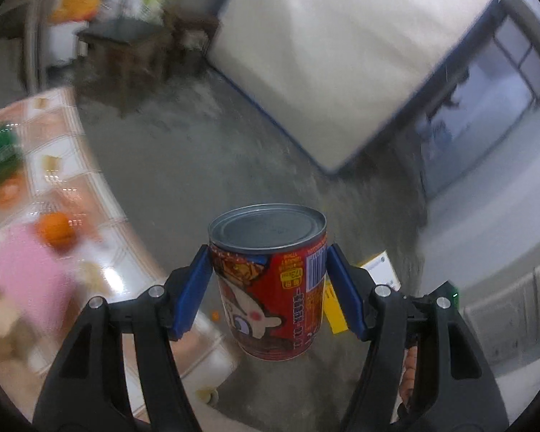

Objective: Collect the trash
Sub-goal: 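Open both tools over the blue wastebasket to drop the can and yellow box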

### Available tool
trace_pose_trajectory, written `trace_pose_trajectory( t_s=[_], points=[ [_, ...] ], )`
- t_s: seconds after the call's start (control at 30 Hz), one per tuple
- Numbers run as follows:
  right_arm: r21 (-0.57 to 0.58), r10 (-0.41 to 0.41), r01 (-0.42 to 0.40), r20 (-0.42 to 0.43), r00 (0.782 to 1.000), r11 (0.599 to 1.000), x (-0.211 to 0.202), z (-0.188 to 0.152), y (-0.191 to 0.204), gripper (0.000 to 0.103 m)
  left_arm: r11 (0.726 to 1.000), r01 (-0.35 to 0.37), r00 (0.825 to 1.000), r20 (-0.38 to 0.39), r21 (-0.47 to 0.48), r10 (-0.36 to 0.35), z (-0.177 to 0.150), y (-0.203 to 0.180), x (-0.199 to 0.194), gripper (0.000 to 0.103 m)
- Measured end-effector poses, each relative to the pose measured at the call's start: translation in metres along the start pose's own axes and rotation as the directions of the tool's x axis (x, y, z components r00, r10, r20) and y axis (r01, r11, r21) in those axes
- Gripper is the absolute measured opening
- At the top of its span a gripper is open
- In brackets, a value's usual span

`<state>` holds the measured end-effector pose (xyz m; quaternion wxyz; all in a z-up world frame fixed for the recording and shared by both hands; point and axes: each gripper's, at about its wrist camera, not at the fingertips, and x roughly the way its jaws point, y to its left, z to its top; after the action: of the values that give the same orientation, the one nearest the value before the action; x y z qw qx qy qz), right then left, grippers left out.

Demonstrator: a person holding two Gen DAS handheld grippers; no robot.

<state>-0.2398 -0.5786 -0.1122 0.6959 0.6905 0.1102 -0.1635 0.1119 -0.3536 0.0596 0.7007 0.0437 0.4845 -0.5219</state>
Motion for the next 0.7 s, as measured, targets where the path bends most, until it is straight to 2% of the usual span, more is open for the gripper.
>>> trace_pose_trajectory(
  t_s=[0.07, 0.2, 0.3, 0.37, 0.4, 0.47, 0.5, 0.6, 0.63, 0.67, 0.7],
  points=[
    [0.004, -0.064, 0.064, 0.032, 0.997, 0.998, -0.007, 0.015, -0.015, 0.033, 0.999, -0.003, 0.996, -0.09, 0.032, 0.006, 0.005, -0.023, 0.054, 0.061],
    [-0.012, -0.21, 0.212, 0.064, 0.976, 0.977, -0.004, 0.041, -0.042, 0.033, 0.997, -0.013, 0.971, -0.235, 0.072, 0.03, 0.007, -0.049, 0.143, 0.061],
    [-0.034, -0.322, 0.325, 0.07, 0.944, 0.945, 0.012, 0.061, -0.059, 0.033, 0.994, -0.03, 0.942, -0.331, 0.104, 0.063, -0.001, -0.066, 0.208, 0.061],
    [-0.056, -0.387, 0.391, 0.069, 0.919, 0.919, 0.023, 0.071, -0.069, 0.033, 0.992, -0.04, 0.916, -0.393, 0.117, 0.083, -0.007, -0.075, 0.253, 0.061],
    [-0.075, -0.438, 0.443, 0.07, 0.896, 0.893, 0.034, 0.079, -0.076, 0.033, 0.992, -0.044, 0.904, -0.418, 0.121, 0.092, -0.011, -0.079, 0.273, 0.061],
    [-0.1, -0.491, 0.495, 0.063, 0.869, 0.863, 0.049, 0.088, -0.083, 0.033, 0.991, -0.051, 0.887, -0.451, 0.124, 0.102, -0.015, -0.085, 0.302, 0.061],
    [-0.115, -0.526, 0.53, 0.062, 0.848, 0.84, 0.06, 0.095, -0.088, 0.033, 0.992, -0.05, 0.879, -0.465, 0.12, 0.101, -0.017, -0.088, 0.315, 0.061],
    [-0.172, -0.611, 0.608, 0.037, 0.791, 0.775, 0.09, 0.108, -0.099, 0.034, 0.995, -0.048, 0.843, -0.53, 0.091, 0.09, -0.022, -0.088, 0.36, 0.062],
    [-0.188, -0.637, 0.631, 0.034, 0.77, 0.753, 0.099, 0.111, -0.102, 0.034, 0.995, -0.057, 0.838, -0.538, 0.087, 0.095, -0.023, -0.089, 0.366, 0.064],
    [-0.221, -0.667, 0.653, 0.018, 0.745, 0.724, 0.114, 0.117, -0.107, 0.035, 0.994, -0.074, 0.838, -0.535, 0.083, 0.107, -0.021, -0.088, 0.369, 0.067],
    [-0.234, -0.682, 0.666, 0.016, 0.731, 0.708, 0.122, 0.12, -0.111, 0.035, 0.994, -0.081, 0.843, -0.527, 0.076, 0.11, -0.019, -0.088, 0.37, 0.069]
  ],
)
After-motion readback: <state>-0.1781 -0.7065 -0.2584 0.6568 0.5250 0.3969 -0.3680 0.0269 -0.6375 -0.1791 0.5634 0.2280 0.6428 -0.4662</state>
